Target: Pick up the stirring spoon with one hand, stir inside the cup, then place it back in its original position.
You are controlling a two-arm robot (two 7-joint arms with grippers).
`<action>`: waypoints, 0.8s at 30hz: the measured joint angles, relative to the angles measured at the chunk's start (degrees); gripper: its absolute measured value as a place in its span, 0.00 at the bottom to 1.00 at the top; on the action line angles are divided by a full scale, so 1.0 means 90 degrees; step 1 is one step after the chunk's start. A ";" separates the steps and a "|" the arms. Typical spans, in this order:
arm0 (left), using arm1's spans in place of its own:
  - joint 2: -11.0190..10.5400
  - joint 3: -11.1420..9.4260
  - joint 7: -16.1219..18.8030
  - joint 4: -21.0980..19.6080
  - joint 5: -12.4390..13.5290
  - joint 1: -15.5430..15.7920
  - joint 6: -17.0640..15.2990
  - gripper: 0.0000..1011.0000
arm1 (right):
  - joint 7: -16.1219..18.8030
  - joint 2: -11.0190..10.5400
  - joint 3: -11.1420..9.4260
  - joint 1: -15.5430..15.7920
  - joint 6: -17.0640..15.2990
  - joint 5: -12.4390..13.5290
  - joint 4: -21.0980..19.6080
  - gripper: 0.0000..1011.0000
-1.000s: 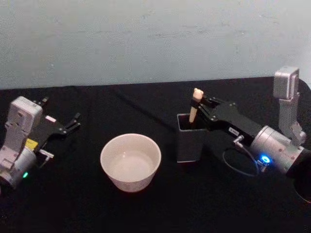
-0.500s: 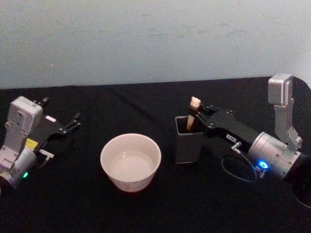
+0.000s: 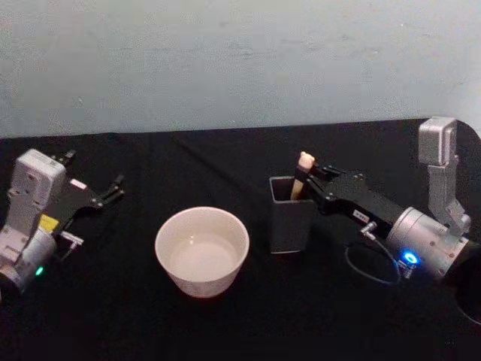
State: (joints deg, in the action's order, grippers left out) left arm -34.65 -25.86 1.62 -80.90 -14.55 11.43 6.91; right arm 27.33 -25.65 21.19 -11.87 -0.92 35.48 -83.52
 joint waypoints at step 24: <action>0.0000 0.0000 0.0000 0.0000 0.0000 0.0000 0.0000 0.99 | -0.0065 -0.0043 -0.0094 0.0140 -0.0096 0.0204 -0.0052 0.20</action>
State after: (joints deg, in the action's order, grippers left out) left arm -34.65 -25.86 1.62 -80.90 -14.55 11.43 6.91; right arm 26.75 -26.03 20.34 -10.61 -1.79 37.32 -83.99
